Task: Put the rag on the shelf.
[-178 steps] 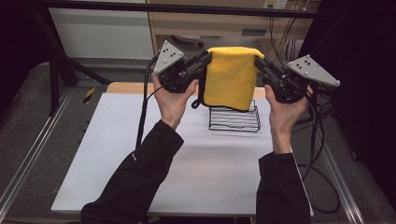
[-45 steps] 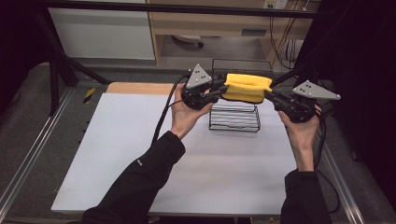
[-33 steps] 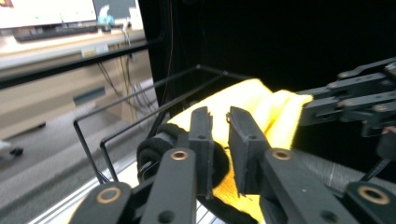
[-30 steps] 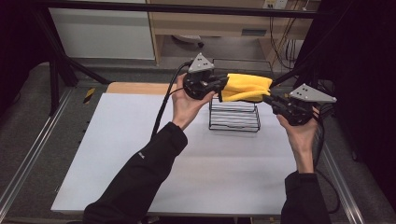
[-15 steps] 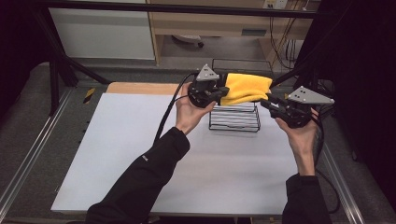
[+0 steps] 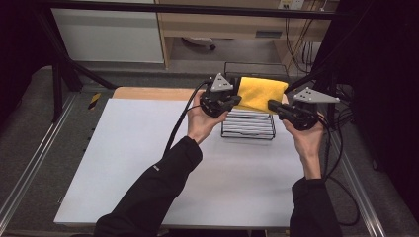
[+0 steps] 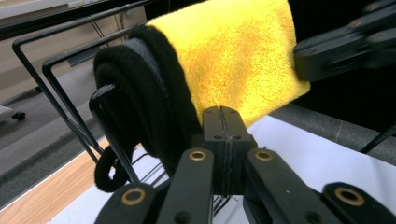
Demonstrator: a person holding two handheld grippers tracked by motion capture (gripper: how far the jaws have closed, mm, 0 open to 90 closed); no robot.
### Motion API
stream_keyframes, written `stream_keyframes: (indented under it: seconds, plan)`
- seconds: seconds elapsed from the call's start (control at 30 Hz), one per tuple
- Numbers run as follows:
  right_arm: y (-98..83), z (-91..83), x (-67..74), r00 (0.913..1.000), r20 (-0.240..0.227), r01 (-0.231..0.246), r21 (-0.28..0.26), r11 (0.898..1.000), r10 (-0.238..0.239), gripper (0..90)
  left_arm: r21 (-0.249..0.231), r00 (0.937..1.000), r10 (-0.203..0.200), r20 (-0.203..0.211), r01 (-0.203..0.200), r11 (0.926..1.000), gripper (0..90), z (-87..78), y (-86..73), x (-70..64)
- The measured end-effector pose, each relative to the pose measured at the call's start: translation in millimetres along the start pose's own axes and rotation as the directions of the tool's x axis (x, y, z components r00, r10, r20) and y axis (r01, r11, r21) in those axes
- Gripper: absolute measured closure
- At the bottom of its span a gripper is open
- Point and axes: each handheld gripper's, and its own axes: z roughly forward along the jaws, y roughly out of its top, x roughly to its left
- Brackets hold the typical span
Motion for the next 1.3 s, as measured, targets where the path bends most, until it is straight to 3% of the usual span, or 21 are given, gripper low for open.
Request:
stream_keyframes:
  seconds: [0.23,0.37,0.5,0.7,1.03,1.3]
  plan:
    - [-17.9,15.8,-9.5,0.9977,0.052,-0.044,0.02,0.999,0.043,90.0,0.008,0.9999,-0.014,-0.007,0.014,0.9999,90.0,5.7,-10.8,5.7]
    - [-17.9,12.5,-7.6,0.9985,0.039,-0.039,0.012,0.999,0.039,88.4,-0.003,0.9997,-0.023,0.003,0.023,0.9997,90.0,1.1,-15.0,7.8]
    - [-15.0,4.5,-2.0,0.9993,0.018,-0.034,-0.006,0.999,0.034,81.3,-0.008,0.9995,-0.028,0.014,0.028,0.9996,89.2,-10.3,-20.2,8.1]
    - [-13.0,-4.3,8.6,0.9992,-0.011,-0.038,-0.014,0.999,0.038,65.9,0.03,0.9993,-0.036,0.013,0.036,0.9989,74.9,-30.9,-39.3,12.0]
    - [-23.2,-7.5,28.6,0.998,-0.038,-0.049,0.021,0.999,0.05,42.9,0.116,0.9975,-0.066,-0.023,0.068,0.9909,45.7,-74.0,-91.0,26.4]
    - [-42.9,-4.1,40.7,0.9945,-0.053,-0.088,0.052,0.995,0.091,21.2,0.105,0.9928,-0.089,-0.08,0.097,0.9897,20.5,-118.8,-142.7,35.7]
